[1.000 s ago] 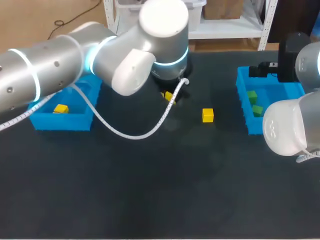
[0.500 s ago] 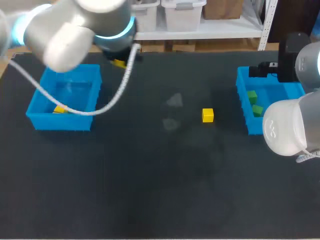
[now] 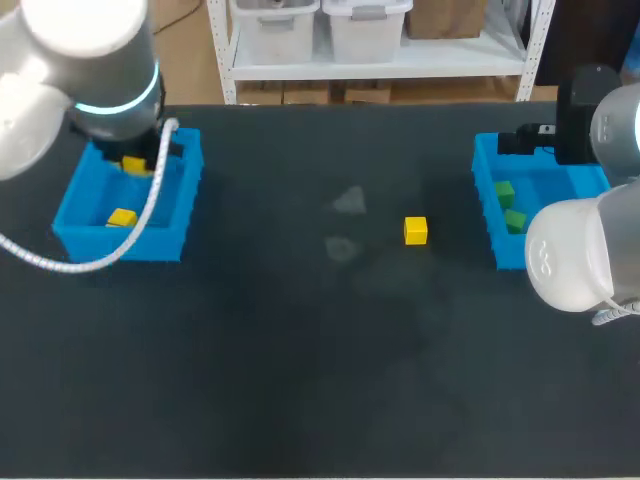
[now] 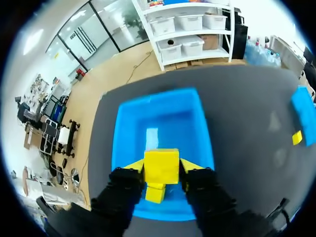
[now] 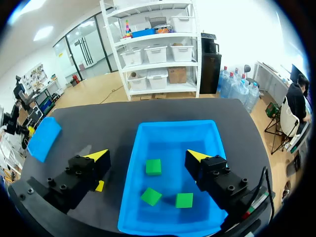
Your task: Put the green cubes in the right bin and the yellow cubes in the left bin.
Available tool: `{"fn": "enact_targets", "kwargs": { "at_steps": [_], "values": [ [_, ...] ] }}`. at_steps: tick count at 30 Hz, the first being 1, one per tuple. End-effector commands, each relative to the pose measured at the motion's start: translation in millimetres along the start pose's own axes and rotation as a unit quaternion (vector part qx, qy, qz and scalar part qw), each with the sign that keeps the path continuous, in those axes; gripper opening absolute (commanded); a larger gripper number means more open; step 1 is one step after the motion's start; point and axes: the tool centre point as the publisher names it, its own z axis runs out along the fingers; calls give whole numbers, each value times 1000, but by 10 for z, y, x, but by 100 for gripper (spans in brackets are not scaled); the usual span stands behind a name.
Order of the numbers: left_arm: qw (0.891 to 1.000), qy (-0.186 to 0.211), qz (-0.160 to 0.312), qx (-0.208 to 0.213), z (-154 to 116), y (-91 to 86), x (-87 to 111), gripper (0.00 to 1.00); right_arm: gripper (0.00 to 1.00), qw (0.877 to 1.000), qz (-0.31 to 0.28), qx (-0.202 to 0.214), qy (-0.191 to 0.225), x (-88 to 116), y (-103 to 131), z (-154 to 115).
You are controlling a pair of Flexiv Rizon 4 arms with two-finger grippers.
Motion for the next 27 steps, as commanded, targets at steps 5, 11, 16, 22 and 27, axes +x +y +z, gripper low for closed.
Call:
{"fn": "enact_targets", "kwargs": {
  "at_steps": [5,11,16,22,27],
  "values": [
    [998,-53,8,28,-140,-111,-211,100,100,1000,0,2,0,0,5,-5],
    [972,-142,124,137,-747,-813,-576,100,100,1000,0,2,0,0,5,-5],
    [931,-175,242,208,-1005,-1458,-637,100,100,1000,0,2,0,0,5,-5],
    [880,-163,359,266,-987,-2084,-536,100,100,1000,0,2,0,0,5,-5],
    [822,-155,448,316,-1002,-2500,-365,100,100,1000,0,2,0,0,5,-5]
  ]
}}
